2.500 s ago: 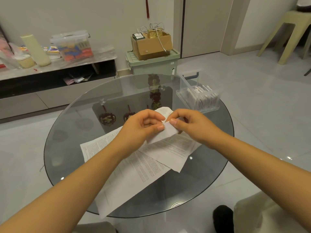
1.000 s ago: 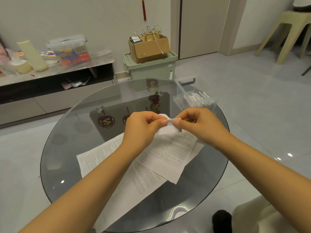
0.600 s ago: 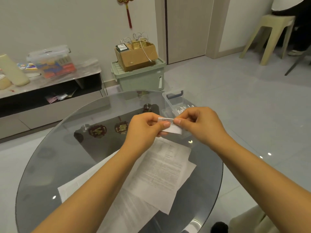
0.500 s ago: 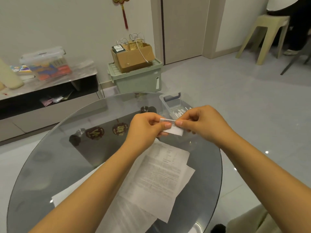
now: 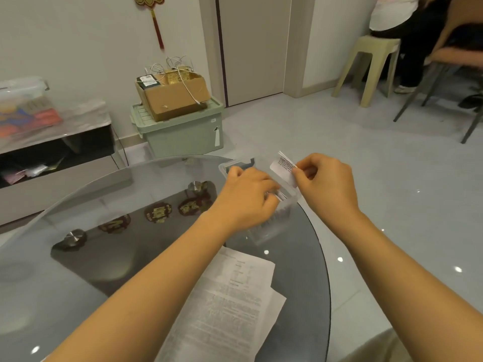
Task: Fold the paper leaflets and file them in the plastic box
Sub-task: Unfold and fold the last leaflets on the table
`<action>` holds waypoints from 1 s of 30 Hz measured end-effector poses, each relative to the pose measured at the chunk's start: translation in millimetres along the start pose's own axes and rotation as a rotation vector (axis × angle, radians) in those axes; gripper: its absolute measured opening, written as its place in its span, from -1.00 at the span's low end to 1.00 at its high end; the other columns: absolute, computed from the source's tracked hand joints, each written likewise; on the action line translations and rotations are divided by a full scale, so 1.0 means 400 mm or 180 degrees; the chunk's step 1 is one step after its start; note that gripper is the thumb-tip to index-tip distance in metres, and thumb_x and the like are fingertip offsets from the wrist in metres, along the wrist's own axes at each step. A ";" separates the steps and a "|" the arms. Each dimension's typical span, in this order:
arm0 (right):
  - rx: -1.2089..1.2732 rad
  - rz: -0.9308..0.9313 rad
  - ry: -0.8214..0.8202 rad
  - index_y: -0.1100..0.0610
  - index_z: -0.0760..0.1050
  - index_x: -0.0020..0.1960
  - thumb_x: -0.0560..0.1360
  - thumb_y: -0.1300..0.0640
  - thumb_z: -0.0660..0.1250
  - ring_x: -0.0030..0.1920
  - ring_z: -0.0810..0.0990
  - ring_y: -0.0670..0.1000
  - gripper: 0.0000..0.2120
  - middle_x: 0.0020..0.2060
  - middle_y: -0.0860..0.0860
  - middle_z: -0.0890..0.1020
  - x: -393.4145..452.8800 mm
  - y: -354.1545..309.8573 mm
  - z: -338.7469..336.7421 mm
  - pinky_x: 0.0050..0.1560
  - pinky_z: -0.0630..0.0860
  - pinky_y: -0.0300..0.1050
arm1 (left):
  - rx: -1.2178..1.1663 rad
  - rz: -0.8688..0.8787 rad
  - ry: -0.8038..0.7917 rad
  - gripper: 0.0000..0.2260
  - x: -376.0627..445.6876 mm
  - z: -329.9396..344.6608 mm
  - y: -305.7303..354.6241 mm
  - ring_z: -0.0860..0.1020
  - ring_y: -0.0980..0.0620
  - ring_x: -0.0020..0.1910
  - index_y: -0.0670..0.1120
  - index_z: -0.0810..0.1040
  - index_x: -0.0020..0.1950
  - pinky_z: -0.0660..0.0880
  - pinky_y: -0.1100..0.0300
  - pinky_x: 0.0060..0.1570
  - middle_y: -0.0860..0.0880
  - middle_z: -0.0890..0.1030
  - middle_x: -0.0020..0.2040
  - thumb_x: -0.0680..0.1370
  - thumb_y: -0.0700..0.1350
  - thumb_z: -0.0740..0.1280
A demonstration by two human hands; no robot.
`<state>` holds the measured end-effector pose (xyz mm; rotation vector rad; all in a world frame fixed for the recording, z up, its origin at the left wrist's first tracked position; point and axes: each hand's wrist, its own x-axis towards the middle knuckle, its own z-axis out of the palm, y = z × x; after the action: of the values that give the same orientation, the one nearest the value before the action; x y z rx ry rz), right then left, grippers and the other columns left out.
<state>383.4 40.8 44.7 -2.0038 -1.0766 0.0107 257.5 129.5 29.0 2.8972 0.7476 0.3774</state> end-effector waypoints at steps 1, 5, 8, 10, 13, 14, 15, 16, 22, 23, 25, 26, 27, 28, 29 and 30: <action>-0.0010 -0.0002 0.0023 0.12 0.59 -0.10 0.48 0.16 0.30 -0.20 0.58 0.02 -0.91 -0.29 -0.03 0.60 0.001 0.001 0.003 -0.13 0.53 -0.08 | 0.0069 0.0105 -0.0094 -0.50 0.005 0.002 -0.003 0.38 0.12 0.18 0.03 0.55 0.22 0.10 0.12 0.17 0.12 0.53 0.22 0.45 0.02 -0.06; 0.0051 0.0031 0.0068 0.13 0.58 -0.12 0.46 0.17 0.31 -0.24 0.56 -0.01 -0.91 -0.32 -0.03 0.59 0.003 0.005 0.009 -0.15 0.51 -0.13 | 0.0180 0.0324 -0.0253 -0.43 0.012 0.007 -0.014 0.33 0.13 0.08 0.04 0.51 0.25 0.18 0.09 0.15 0.12 0.50 0.24 0.44 0.06 -0.16; -0.0107 0.0014 -0.0105 0.14 0.58 -0.12 0.46 0.17 0.30 -0.21 0.58 0.04 -0.91 -0.28 0.01 0.62 0.000 0.003 0.017 -0.16 0.53 -0.08 | 0.0207 0.0366 -0.0174 -0.32 0.006 0.008 -0.021 0.22 0.15 -0.02 0.03 0.51 0.21 0.16 0.13 0.09 0.11 0.49 0.16 0.37 0.11 -0.27; -0.0295 -0.0020 -0.0179 0.15 0.56 -0.12 0.46 0.18 0.29 -0.19 0.57 0.09 -0.92 -0.24 0.05 0.63 -0.003 0.002 0.024 -0.17 0.53 -0.04 | 0.0231 0.0350 -0.0152 -0.33 0.005 0.012 -0.028 0.23 0.15 -0.02 0.00 0.52 0.15 0.17 0.14 0.08 0.10 0.50 0.12 0.36 0.11 -0.28; -0.0473 -0.0117 -0.0130 0.17 0.56 -0.10 0.47 0.19 0.28 -0.17 0.56 0.11 -0.90 -0.20 0.07 0.62 -0.008 0.000 0.027 -0.16 0.52 0.00 | 0.0189 0.0351 -0.0216 -0.38 0.008 0.015 -0.030 0.32 0.12 -0.02 -0.03 0.52 0.05 0.17 0.12 0.08 0.08 0.52 0.03 0.36 0.11 -0.26; -0.0495 -0.0149 -0.0114 0.18 0.56 -0.10 0.47 0.19 0.27 -0.16 0.55 0.11 -0.89 -0.19 0.08 0.61 -0.009 -0.003 0.029 -0.15 0.52 0.00 | 0.0137 0.0331 -0.0251 -0.41 0.009 0.014 -0.031 0.36 0.10 -0.01 -0.03 0.51 0.03 0.18 0.11 0.10 0.07 0.53 -0.01 0.37 0.10 -0.24; -0.0511 -0.0160 -0.0098 0.18 0.56 -0.10 0.47 0.19 0.27 -0.15 0.55 0.12 -0.89 -0.18 0.09 0.61 -0.010 -0.003 0.029 -0.15 0.52 0.01 | 0.0078 0.0308 -0.0298 -0.45 0.011 0.014 -0.029 0.39 0.08 0.00 -0.04 0.51 0.02 0.18 0.09 0.11 0.05 0.54 -0.04 0.40 0.09 -0.21; -0.0517 -0.0169 -0.0088 0.18 0.56 -0.10 0.47 0.19 0.27 -0.15 0.55 0.13 -0.89 -0.17 0.10 0.61 -0.009 -0.005 0.030 -0.14 0.52 0.02 | 0.0031 0.0280 -0.0334 -0.51 0.011 0.013 -0.028 0.40 0.07 0.01 -0.04 0.50 0.03 0.18 0.08 0.13 0.03 0.55 -0.05 0.42 0.06 -0.16; -0.0517 -0.0148 -0.0044 0.20 0.55 -0.09 0.47 0.19 0.27 -0.15 0.54 0.13 -0.88 -0.16 0.11 0.60 -0.008 -0.005 0.031 -0.16 0.49 0.00 | -0.0030 0.0286 -0.0458 -0.49 0.007 0.003 -0.023 0.32 0.12 -0.01 0.04 0.38 0.33 0.16 0.09 0.16 0.06 0.44 -0.10 0.46 0.01 -0.11; -0.0529 -0.0154 -0.0044 0.21 0.55 -0.09 0.47 0.19 0.27 -0.14 0.54 0.14 -0.88 -0.16 0.11 0.60 -0.008 -0.006 0.031 -0.15 0.49 0.00 | -0.0011 0.0297 -0.0469 -0.49 0.008 0.002 -0.023 0.32 0.12 -0.01 0.05 0.39 0.34 0.16 0.09 0.16 0.06 0.44 -0.10 0.46 0.01 -0.12; -0.0600 -0.0177 -0.0073 0.21 0.55 -0.09 0.48 0.20 0.26 -0.14 0.54 0.15 -0.88 -0.16 0.12 0.60 -0.008 -0.008 0.033 -0.15 0.50 0.02 | 0.0017 0.0306 -0.0493 -0.49 0.010 0.004 -0.024 0.35 0.11 0.00 0.06 0.45 0.27 0.18 0.07 0.17 0.05 0.53 -0.07 0.46 0.02 -0.13; -0.0661 -0.0202 -0.0096 0.21 0.55 -0.09 0.48 0.21 0.26 -0.14 0.54 0.15 -0.88 -0.15 0.12 0.60 -0.009 -0.008 0.034 -0.15 0.50 0.02 | 0.0048 0.0315 -0.0493 -0.47 0.011 0.006 -0.025 0.36 0.11 0.01 0.06 0.49 0.22 0.19 0.05 0.17 0.06 0.56 -0.03 0.46 0.03 -0.16; -0.0733 -0.0237 -0.0121 0.22 0.55 -0.09 0.48 0.21 0.25 -0.15 0.53 0.14 -0.88 -0.15 0.12 0.59 -0.011 -0.009 0.036 -0.16 0.49 0.01 | 0.0093 0.0333 -0.0474 -0.44 0.011 0.009 -0.027 0.37 0.10 0.01 0.05 0.53 0.16 0.20 0.04 0.16 0.06 0.58 0.01 0.44 0.06 -0.20; -0.0807 -0.0284 -0.0143 0.22 0.55 -0.09 0.49 0.22 0.25 -0.15 0.52 0.14 -0.88 -0.15 0.12 0.58 -0.013 -0.009 0.039 -0.18 0.47 -0.02 | 0.0133 0.0354 -0.0441 -0.39 0.010 0.012 -0.029 0.37 0.09 0.01 0.04 0.54 0.12 0.20 0.04 0.16 0.07 0.58 0.03 0.42 0.09 -0.24; -0.0875 -0.0333 -0.0161 0.23 0.56 -0.09 0.49 0.23 0.24 -0.15 0.51 0.13 -0.87 -0.15 0.13 0.56 -0.014 -0.009 0.042 -0.20 0.44 -0.05 | 0.0159 0.0365 -0.0406 -0.35 0.010 0.013 -0.032 0.37 0.09 0.01 0.03 0.55 0.10 0.20 0.04 0.15 0.07 0.57 0.04 0.38 0.11 -0.28; -0.0932 -0.0365 -0.0184 0.24 0.56 -0.09 0.49 0.24 0.24 -0.15 0.50 0.13 -0.87 -0.14 0.13 0.55 -0.015 -0.009 0.045 -0.20 0.41 -0.06 | 0.0164 0.0363 -0.0375 -0.32 0.009 0.015 -0.033 0.37 0.08 0.01 0.02 0.56 0.09 0.20 0.05 0.14 0.07 0.56 0.04 0.36 0.11 -0.29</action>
<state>370.6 49.6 33.3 -2.2075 -1.2894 -0.1588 255.9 142.5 21.7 2.9878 0.5844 0.1994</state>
